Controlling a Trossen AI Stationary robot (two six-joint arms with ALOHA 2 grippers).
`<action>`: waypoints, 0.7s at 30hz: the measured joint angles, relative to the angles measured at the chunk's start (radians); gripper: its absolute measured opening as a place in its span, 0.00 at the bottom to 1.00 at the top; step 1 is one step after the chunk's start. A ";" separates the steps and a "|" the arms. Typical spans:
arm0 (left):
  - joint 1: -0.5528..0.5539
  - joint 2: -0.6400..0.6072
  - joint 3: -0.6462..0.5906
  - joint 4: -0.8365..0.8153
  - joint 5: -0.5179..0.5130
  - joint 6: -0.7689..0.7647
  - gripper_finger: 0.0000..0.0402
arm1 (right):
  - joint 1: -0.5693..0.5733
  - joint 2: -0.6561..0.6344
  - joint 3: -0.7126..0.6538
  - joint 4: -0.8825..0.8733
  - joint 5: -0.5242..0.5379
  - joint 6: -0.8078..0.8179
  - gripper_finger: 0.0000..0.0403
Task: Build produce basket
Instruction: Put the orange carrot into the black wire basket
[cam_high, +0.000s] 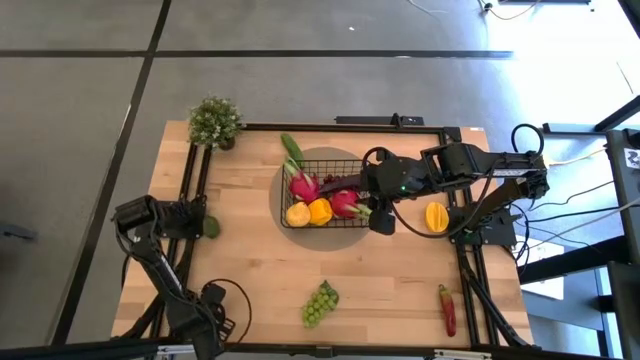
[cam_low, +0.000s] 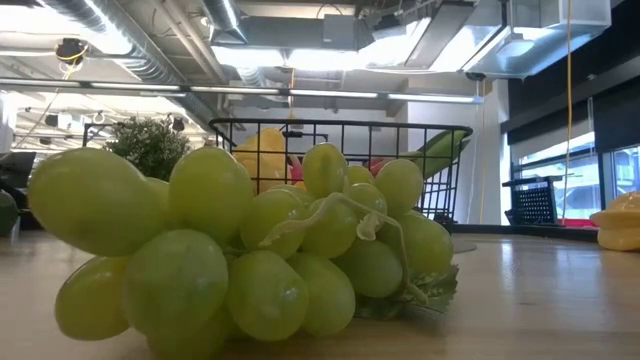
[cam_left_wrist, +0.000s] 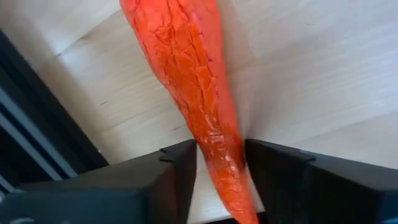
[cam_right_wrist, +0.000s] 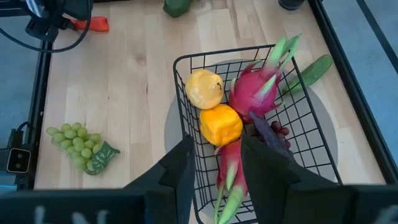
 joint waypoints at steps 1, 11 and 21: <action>0.004 0.000 0.000 0.002 0.001 0.016 0.28 | 0.000 0.000 0.000 0.000 0.000 -0.001 0.30; 0.064 -0.039 -0.006 -0.005 -0.103 0.128 0.03 | 0.000 0.000 0.000 0.000 0.000 -0.025 0.30; 0.210 -0.255 -0.005 -0.114 -0.311 0.341 0.03 | -0.004 -0.018 -0.002 -0.002 0.007 -0.028 0.30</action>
